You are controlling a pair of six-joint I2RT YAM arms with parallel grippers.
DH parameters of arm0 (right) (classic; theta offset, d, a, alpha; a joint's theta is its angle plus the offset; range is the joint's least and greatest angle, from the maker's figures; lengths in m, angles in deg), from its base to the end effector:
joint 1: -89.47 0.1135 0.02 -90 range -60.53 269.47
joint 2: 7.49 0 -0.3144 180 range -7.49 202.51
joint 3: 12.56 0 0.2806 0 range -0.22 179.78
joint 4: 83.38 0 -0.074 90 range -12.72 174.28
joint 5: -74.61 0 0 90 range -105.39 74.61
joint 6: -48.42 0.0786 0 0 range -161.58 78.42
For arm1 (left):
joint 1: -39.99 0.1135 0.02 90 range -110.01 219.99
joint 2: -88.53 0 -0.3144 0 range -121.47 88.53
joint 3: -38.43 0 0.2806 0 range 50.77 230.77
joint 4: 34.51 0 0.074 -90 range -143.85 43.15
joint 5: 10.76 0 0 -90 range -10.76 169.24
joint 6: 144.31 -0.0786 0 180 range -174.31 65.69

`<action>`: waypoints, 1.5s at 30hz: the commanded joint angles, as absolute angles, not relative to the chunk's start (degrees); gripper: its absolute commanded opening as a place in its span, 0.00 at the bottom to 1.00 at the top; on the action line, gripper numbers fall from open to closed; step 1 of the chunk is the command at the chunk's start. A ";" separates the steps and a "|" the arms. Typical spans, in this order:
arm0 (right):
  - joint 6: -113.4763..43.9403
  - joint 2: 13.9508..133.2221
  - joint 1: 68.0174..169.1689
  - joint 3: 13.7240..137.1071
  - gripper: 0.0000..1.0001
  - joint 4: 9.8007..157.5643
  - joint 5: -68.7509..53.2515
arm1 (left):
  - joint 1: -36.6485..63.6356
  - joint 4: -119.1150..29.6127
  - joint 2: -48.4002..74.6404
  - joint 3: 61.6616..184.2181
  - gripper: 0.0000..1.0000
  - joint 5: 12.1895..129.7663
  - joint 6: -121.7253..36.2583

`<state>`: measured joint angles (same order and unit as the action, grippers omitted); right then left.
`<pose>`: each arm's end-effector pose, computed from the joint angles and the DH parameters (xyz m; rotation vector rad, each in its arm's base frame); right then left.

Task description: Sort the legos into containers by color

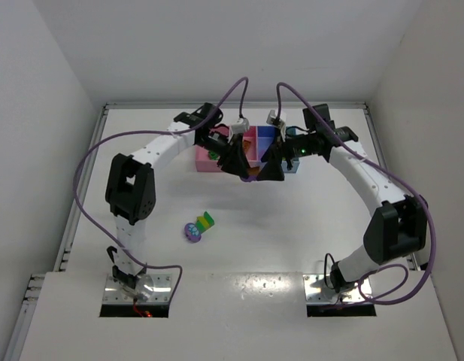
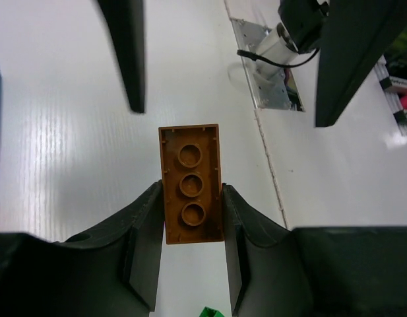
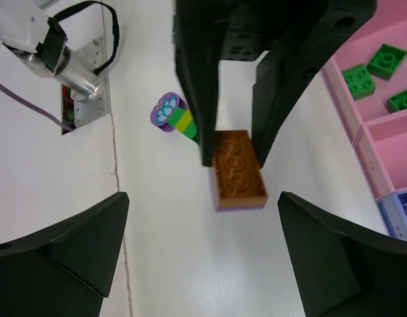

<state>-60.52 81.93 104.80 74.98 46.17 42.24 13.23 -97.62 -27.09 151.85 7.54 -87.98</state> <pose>0.3376 0.1614 0.3268 -1.0448 1.9847 1.1884 0.3928 -0.2817 0.2966 1.4107 1.7296 -1.5609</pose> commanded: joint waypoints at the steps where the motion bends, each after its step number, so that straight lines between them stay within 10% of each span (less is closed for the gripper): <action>1: -55.22 79.25 104.06 74.14 0.95 52.63 46.75 | 15.21 -90.98 -23.09 151.76 0.05 1.37 -84.28; 9: -35.29 79.25 101.51 68.79 0.95 68.87 53.59 | 17.05 -76.70 -21.17 150.20 0.00 4.60 -66.18; 14: -17.81 81.18 100.46 66.84 0.95 85.99 54.65 | 19.95 -19.83 -12.03 131.39 0.00 12.97 -23.26; 22: -5.55 84.35 100.45 67.46 0.88 100.00 55.80 | 21.89 22.64 -13.24 120.65 0.00 15.08 16.59; 45: 0.78 88.48 102.64 75.19 0.85 109.68 58.61 | 21.89 27.50 -15.62 120.12 0.00 14.02 20.66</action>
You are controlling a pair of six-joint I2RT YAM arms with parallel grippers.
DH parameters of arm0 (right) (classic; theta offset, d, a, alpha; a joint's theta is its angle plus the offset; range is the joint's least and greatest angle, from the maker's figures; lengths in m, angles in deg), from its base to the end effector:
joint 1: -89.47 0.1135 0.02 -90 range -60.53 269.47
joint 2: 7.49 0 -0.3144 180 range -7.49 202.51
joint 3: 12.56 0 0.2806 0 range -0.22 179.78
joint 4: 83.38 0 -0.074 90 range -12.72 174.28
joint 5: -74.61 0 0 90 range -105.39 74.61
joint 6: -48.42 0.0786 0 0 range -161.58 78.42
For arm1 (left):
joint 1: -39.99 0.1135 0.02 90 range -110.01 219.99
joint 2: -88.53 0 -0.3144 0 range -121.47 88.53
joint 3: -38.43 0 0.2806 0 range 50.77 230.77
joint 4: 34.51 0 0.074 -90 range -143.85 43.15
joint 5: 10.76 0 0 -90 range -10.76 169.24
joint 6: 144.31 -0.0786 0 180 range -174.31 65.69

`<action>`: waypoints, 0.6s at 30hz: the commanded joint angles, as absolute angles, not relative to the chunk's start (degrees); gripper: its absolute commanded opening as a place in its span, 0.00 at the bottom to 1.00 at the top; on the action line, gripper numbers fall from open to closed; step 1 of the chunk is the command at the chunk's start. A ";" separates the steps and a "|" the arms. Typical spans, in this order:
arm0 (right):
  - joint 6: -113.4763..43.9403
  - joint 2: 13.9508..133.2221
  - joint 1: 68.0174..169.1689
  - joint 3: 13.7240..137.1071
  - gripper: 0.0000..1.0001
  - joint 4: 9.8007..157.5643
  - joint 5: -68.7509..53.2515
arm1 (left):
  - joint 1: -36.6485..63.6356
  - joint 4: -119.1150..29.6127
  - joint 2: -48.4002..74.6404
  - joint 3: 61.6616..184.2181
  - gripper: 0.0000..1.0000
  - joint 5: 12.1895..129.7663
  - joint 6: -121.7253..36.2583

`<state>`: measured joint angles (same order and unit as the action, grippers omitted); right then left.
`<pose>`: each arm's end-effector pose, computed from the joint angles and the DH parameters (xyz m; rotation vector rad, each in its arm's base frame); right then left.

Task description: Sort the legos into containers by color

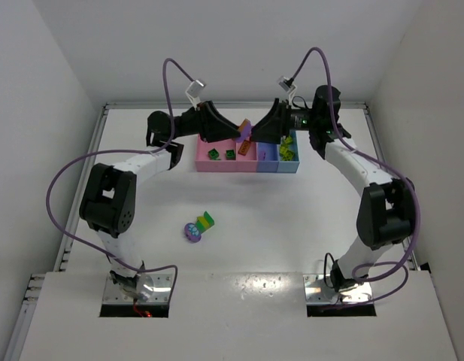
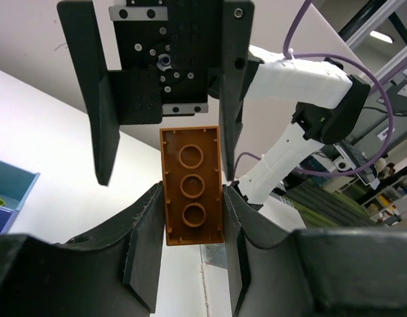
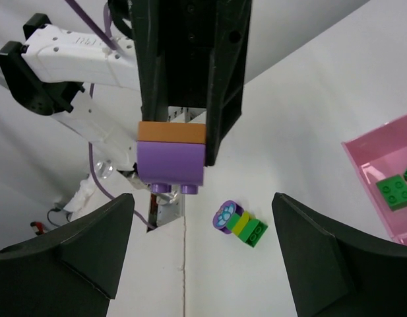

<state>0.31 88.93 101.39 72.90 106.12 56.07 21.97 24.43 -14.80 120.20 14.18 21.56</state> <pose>0.4049 0.1616 0.3701 -0.6412 1.7562 1.6572 0.3950 -0.2035 0.3814 0.6272 1.4569 -1.8593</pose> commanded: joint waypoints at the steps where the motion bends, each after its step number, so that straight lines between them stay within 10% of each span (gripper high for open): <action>1: 0.78 88.48 103.17 75.19 0.85 109.68 58.61 | 21.89 26.72 -15.62 120.12 0.00 14.02 20.14; 11: 0.78 87.95 105.46 74.66 0.75 110.21 59.14 | 21.36 25.04 -16.77 121.26 0.00 13.50 18.46; 18: 0.78 89.01 105.46 75.72 0.39 110.21 59.14 | 21.36 25.04 -16.77 120.73 0.00 13.50 17.93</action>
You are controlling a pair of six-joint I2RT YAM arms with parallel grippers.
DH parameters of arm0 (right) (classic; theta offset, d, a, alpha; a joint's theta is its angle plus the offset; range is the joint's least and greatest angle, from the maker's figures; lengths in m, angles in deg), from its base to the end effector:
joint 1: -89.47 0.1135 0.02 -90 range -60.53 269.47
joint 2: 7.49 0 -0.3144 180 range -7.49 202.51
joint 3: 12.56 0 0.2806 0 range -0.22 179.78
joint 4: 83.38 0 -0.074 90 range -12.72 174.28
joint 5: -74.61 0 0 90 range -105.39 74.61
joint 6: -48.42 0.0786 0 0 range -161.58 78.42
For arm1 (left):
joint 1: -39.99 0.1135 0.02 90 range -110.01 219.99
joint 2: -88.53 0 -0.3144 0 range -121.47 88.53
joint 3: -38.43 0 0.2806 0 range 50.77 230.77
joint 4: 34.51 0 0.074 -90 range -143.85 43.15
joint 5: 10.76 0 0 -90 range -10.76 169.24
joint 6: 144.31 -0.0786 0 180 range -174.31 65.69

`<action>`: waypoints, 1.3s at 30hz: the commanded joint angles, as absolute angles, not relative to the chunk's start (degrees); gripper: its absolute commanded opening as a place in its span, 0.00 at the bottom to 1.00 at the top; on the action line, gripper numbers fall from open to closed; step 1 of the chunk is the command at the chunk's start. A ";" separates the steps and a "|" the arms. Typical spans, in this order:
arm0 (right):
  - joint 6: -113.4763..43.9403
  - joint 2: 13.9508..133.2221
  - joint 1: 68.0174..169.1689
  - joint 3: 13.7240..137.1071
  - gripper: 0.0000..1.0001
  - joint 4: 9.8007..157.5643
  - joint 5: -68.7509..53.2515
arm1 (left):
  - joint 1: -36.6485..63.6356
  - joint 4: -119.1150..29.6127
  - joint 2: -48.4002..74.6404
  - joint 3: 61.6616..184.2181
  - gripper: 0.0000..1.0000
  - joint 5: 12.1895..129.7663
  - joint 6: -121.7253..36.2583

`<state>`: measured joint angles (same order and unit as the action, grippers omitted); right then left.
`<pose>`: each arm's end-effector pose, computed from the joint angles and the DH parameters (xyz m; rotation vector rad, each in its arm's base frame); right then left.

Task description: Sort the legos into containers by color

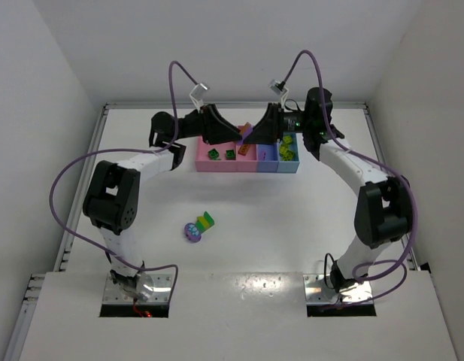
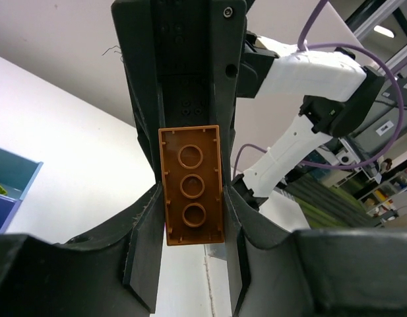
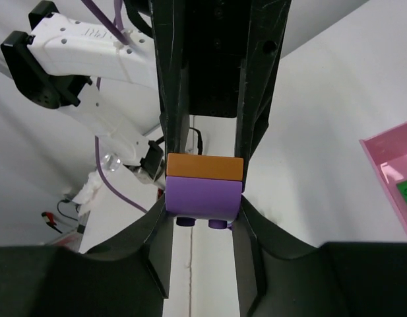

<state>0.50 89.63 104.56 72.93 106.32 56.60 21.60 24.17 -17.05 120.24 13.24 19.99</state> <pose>0.3977 0.1847 0.3656 -0.6971 1.7617 1.7062 0.4026 -0.2095 0.3639 0.6398 1.4873 -1.8609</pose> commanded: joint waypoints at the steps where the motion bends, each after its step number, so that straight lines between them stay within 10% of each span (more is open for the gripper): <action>1: 0.78 89.01 105.46 75.72 0.31 110.21 59.14 | 21.36 25.04 -16.77 120.73 0.00 13.50 17.93; 9: 0.78 89.54 104.33 75.02 0.02 110.73 59.14 | 21.36 25.04 -15.54 118.37 0.00 14.02 16.79; 26: -29.09 83.91 93.25 67.37 0.00 77.42 57.57 | 31.29 5.30 -7.90 114.23 0.00 23.86 -2.60; 31: -31.04 88.03 92.54 71.14 0.00 73.04 46.68 | 28.31 -34.15 -3.76 122.64 0.00 36.41 -33.42; 39: -33.84 96.03 95.70 81.33 0.00 68.99 19.87 | 26.02 -44.48 2.21 122.32 0.00 51.02 -39.11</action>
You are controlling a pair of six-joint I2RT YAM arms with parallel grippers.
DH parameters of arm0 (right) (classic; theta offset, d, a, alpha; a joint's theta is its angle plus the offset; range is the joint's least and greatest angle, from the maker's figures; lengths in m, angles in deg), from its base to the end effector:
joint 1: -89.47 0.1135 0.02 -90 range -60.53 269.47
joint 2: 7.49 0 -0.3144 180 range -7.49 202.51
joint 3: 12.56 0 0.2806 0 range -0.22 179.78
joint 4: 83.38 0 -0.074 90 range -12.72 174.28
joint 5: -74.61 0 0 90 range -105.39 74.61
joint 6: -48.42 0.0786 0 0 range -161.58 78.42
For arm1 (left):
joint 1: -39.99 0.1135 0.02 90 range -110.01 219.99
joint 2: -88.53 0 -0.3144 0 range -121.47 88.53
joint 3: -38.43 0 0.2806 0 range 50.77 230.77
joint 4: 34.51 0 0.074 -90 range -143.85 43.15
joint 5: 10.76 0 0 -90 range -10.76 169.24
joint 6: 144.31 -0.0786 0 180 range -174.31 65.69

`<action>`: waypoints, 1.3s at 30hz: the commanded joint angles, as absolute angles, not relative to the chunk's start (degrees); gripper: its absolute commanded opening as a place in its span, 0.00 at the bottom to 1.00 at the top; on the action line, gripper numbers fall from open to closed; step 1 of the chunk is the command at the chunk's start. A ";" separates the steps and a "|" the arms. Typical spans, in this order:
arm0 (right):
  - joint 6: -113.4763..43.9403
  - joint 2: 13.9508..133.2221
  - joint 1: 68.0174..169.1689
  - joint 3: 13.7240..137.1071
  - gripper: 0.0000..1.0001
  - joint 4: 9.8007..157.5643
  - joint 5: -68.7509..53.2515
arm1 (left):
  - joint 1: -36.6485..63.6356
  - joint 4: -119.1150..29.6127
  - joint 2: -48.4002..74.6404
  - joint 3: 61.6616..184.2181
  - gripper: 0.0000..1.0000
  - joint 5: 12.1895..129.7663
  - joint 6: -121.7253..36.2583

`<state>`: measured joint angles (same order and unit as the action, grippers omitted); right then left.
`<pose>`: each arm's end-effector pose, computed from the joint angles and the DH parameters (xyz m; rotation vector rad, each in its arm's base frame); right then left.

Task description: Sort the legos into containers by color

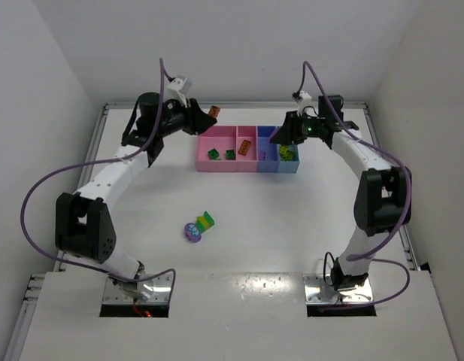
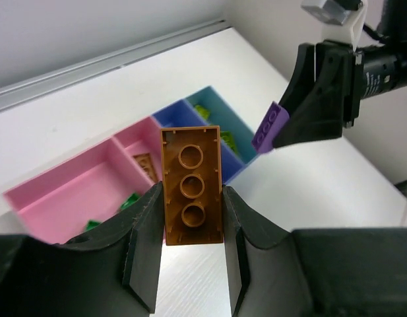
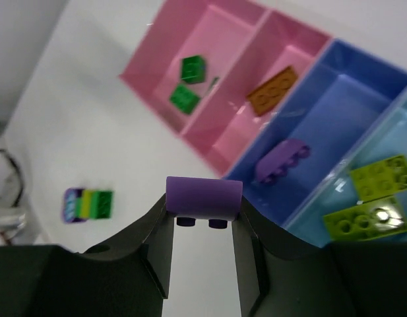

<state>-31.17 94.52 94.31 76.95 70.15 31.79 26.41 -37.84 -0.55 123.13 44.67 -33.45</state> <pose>0.4519 0.0961 0.2801 -0.3430 2.1684 1.0663 0.4096 -0.1448 0.3878 0.3562 1.7398 -0.9526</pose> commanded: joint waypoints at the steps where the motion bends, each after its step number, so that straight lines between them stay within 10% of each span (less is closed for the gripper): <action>1: -34.37 97.52 95.71 82.04 0.00 68.98 17.77 | 25.41 -44.48 3.35 121.01 0.00 51.03 -39.11; 18: -36.66 109.39 99.75 91.71 0.01 68.46 8.34 | 24.79 -42.02 3.27 118.80 0.00 49.09 -38.05; 25: -36.66 109.41 100.28 92.77 0.72 68.46 7.29 | 22.34 -41.49 -0.32 120.46 0.00 49.79 -37.53; 39: -38.41 88.85 98.52 80.92 0.80 68.98 6.85 | 13.71 -43.08 -22.19 140.15 0.06 59.90 -36.30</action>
